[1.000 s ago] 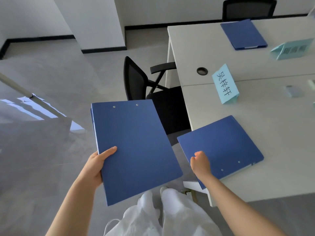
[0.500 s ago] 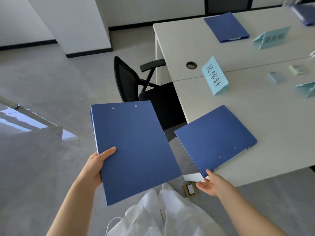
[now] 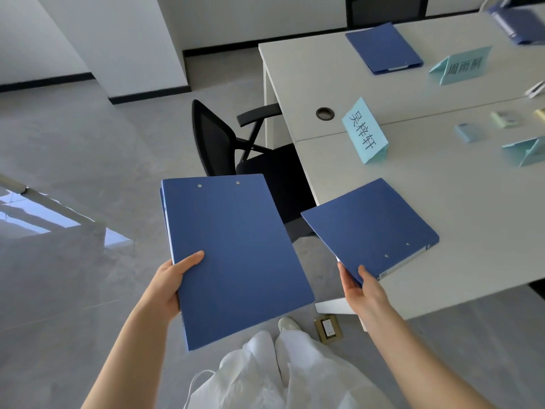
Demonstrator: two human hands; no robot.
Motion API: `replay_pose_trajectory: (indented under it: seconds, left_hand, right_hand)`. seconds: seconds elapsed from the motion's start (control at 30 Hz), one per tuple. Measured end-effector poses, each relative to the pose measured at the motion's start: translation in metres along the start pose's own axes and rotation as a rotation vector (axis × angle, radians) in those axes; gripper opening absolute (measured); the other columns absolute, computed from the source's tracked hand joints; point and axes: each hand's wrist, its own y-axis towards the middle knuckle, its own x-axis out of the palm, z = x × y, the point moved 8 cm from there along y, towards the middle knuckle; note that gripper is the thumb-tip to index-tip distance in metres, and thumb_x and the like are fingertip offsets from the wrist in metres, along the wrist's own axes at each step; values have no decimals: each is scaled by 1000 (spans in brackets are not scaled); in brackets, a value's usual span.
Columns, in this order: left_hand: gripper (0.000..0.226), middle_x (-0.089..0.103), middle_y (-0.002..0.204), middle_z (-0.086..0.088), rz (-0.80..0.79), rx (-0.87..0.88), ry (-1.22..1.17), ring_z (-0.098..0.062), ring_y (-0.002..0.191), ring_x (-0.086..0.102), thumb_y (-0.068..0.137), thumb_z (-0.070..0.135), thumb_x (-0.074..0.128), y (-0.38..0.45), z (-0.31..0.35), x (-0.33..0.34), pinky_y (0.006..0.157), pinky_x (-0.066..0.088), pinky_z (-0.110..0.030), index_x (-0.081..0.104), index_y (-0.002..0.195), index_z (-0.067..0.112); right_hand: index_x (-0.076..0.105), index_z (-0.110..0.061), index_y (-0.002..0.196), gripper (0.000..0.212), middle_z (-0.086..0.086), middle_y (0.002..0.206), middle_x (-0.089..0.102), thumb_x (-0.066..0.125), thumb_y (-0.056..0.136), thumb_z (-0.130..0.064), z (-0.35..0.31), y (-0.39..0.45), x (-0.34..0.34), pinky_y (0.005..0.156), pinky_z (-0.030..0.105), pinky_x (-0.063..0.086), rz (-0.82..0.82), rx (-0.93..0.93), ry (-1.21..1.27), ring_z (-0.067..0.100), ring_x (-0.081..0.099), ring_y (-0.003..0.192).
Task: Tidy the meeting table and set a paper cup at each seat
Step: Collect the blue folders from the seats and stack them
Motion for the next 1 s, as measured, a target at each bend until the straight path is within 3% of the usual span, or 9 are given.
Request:
replay_pose_trajectory:
  seconds: [0.1, 0.2, 0.4, 0.53, 0.67, 0.83, 1.0]
  left_hand:
    - [36, 75, 105, -11, -4, 6, -2, -32, 89, 73, 84, 22, 71, 1, 3, 5, 69, 58, -40, 65, 117, 8]
    - [35, 76, 103, -11, -5, 17, -5, -31, 87, 73, 84, 22, 72, 1, 7, 9, 69, 58, -40, 66, 116, 8]
    - [35, 76, 104, -10, -6, 41, -34, -29, 85, 74, 85, 23, 72, 2, 16, 16, 68, 59, -39, 66, 116, 8]
    - [38, 75, 105, -10, 4, 56, -67, -30, 88, 74, 85, 27, 71, -2, 20, 18, 71, 58, -41, 65, 118, 8]
    - [41, 75, 108, -9, 30, 83, -129, -26, 89, 74, 87, 38, 67, -7, 23, 17, 77, 56, -41, 66, 117, 10]
    - [48, 75, 108, -2, 105, 112, -176, -22, 94, 73, 86, 57, 60, -19, 24, 9, 78, 55, -40, 69, 113, 20]
    - [52, 75, 108, 1, 198, 127, -267, -19, 95, 72, 86, 64, 54, -27, 25, -16, 78, 54, -39, 68, 113, 22]
  right_hand:
    - [49, -12, 136, 37, 17, 118, 65, 53, 99, -18, -9, -21, 27, 54, 34, 60, -78, -13, 74, 32, 73, 89]
    - [50, -12, 135, 37, 17, 116, 67, 53, 99, -17, -10, -48, 49, 51, 27, 58, -170, 30, 157, 31, 74, 84]
    - [52, -10, 134, 38, 15, 122, 65, 52, 96, -9, 5, -84, 71, 46, 19, 53, -337, 98, 26, 28, 74, 86]
    - [56, -12, 129, 52, 11, 111, 71, 64, 78, -8, 6, -94, 89, 45, 18, 51, -467, 150, -197, 24, 74, 88]
    - [62, -18, 116, 33, 8, 103, 74, 56, 86, -8, 0, -96, 116, 42, 15, 45, -587, 159, -520, 23, 74, 80]
    - [59, -23, 108, 25, 0, 99, 75, 51, 95, -3, -3, -88, 150, 40, 19, 42, -701, 54, -956, 29, 74, 77]
    - [57, -20, 114, 24, 3, 108, 73, 54, 95, -5, 26, -86, 180, 45, 21, 44, -842, 45, -1280, 38, 72, 86]
